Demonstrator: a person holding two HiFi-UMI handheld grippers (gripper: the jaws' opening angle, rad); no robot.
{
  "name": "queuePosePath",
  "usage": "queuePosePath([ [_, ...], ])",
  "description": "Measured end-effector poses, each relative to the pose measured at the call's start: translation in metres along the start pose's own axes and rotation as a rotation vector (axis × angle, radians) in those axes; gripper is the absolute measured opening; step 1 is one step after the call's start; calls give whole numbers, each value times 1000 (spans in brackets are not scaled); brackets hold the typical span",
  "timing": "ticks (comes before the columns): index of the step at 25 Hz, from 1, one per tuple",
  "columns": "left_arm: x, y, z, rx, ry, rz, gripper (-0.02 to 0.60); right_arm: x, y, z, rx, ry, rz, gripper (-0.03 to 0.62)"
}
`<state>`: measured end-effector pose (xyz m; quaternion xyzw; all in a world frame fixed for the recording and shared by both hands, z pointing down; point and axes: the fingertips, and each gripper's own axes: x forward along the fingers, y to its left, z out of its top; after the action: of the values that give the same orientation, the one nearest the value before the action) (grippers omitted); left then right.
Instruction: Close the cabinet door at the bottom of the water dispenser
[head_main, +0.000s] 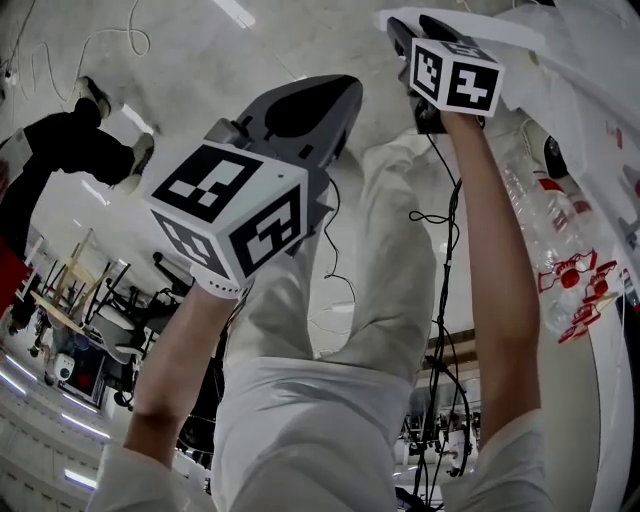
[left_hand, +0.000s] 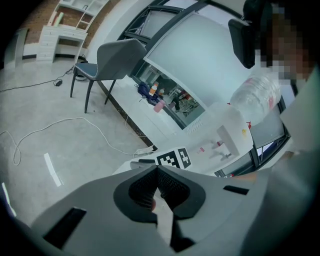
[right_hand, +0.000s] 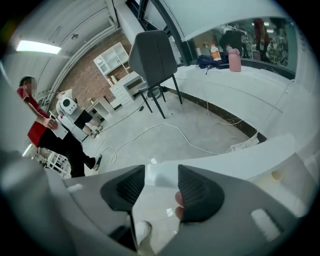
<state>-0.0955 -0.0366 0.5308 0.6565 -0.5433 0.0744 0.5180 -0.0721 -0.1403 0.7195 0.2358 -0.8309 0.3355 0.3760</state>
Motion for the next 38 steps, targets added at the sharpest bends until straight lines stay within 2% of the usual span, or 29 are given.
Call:
queuePosePath([
  [6,4,-8,4,11,2,-8,0,-4,1,-12,12,14,-10,204],
  [19,8,-28,2,53,25,-35,0,-38,-5,-72,4,77,-34,204],
  [38,19,-67,-11,130,85,-89,0,-104,-57,-145,134,115,-155,204],
])
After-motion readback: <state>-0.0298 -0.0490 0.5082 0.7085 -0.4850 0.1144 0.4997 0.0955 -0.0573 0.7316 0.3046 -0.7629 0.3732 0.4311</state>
